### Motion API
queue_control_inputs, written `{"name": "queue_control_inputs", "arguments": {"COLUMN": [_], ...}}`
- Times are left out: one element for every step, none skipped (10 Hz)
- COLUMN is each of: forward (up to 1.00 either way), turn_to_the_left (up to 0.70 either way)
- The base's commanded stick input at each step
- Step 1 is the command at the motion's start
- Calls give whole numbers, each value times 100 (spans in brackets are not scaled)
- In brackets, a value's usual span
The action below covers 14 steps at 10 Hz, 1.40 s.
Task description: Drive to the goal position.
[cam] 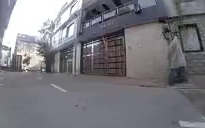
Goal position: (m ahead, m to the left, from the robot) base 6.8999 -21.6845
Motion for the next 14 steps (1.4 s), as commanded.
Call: {"name": "queue_control_inputs", "arguments": {"forward": [0,0,0,0,0,0,0,0,0,0,0,0,0,0], "turn_to_the_left": [-100,-100,-100,-100,-100,-100,-100,-100,-100,-100,-100,-100,-100,-100]}}
